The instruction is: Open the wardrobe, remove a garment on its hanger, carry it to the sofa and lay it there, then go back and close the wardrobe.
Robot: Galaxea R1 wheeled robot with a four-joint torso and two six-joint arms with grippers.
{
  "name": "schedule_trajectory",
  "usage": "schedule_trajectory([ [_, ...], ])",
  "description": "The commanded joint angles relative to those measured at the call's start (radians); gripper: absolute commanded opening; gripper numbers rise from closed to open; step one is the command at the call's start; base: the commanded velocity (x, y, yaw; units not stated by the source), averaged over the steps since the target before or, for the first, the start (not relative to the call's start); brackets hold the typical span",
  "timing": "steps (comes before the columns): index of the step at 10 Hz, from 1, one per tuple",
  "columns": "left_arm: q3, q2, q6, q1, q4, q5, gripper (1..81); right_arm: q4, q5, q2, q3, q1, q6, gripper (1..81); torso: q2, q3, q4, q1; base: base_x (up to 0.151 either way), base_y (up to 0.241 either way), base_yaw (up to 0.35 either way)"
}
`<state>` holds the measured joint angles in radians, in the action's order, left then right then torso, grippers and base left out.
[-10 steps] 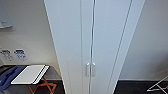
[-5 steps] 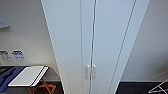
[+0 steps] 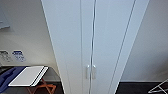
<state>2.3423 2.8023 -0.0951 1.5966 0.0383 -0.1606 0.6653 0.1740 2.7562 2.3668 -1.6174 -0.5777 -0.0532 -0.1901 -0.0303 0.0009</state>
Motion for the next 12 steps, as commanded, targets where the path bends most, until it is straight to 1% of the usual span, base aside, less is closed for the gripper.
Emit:
schedule_trajectory([
  [1, -0.204, -0.16, 0.003, -0.054, 0.012, 0.056, 81.1, 0.002, -0.033, -0.169, -0.24, 0.076, -0.005, 81.1, 0.0, 0.0, 0.0, 0.0, 0.0, 0.0, 0.0],
  [2, -0.295, -0.234, 0.003, -0.072, 0.008, 0.055, 81.1, 0.003, -0.031, -0.244, -0.349, 0.105, -0.005, 81.1, 0.0, 0.0, 0.0, 0.0, 0.0, 0.0, 0.0],
  [4, -0.46, -0.36, 0.003, -0.12, 0.0, 0.053, 81.1, -0.007, -0.033, -0.378, -0.518, 0.182, -0.016, 81.1, 0.0, 0.0, 0.0, 0.0, 0.0, 0.0, 0.0],
  [5, -0.52, -0.407, 0.003, -0.148, 0.0, 0.055, 81.1, -0.009, -0.036, -0.451, -0.608, 0.225, -0.025, 81.1, 0.0, 0.0, 0.0, 0.0, 0.0, 0.0, 0.0],
  [7, -0.641, -0.492, 0.003, -0.221, 0.002, 0.055, 81.1, -0.003, -0.044, -0.572, -0.759, 0.326, -0.025, 81.1, 0.0, 0.0, 0.0, 0.0, 0.0, 0.0, 0.0],
  [8, -0.717, -0.544, 0.003, -0.27, 0.011, 0.056, 81.1, 0.008, -0.031, -0.614, -0.814, 0.372, -0.024, 81.1, 0.0, 0.0, 0.0, 0.0, 0.0, 0.0, 0.0],
  [10, -0.871, -0.657, 0.002, -0.368, 0.012, 0.055, 81.1, 0.01, -0.044, -0.672, -0.94, 0.489, -0.024, 81.1, 0.0, 0.0, 0.0, 0.0, 0.0, 0.0, 0.0],
  [12, -0.966, -0.74, -0.009, -0.462, 0.014, 0.059, 81.1, 0.01, -0.062, -0.704, -1.006, 0.578, -0.024, 81.1, 0.0, 0.0, 0.0, 0.0, 0.0, 0.0, 0.0],
])
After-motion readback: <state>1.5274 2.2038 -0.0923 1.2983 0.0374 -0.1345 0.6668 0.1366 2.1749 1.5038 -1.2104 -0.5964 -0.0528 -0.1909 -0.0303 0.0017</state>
